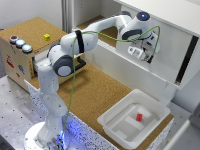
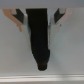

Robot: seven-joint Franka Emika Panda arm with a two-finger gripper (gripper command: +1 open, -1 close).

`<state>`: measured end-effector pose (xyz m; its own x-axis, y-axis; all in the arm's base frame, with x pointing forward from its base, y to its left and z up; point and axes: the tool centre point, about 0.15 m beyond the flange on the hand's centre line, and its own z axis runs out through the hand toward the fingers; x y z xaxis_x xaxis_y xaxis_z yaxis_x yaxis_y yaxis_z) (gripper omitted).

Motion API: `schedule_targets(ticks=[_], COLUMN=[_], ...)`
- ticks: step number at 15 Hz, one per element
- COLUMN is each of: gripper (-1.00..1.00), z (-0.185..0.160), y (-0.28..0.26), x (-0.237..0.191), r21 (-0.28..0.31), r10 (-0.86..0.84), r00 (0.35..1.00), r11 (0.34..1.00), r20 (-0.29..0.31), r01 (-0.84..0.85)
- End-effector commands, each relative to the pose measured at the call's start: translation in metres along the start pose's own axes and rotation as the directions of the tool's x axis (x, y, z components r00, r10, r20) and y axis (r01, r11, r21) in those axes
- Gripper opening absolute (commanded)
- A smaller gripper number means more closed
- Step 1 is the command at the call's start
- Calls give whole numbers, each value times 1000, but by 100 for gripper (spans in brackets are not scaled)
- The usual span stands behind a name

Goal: Push the door to the left side

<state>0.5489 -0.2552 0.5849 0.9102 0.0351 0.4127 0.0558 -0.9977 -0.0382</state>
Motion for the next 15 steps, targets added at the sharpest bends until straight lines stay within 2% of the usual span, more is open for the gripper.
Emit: schedule_targets(ticks=[1,12,15], gripper=[-100,-100,-100], z=[6,4,3], y=[-26,-79,-95], x=[6,-3,-4], r21=[49,52,17], r10=[-4,-21,-28], r00=[999,999,999], r11=[999,998,999], r20=[42,39,17], r01=[2,19,27])
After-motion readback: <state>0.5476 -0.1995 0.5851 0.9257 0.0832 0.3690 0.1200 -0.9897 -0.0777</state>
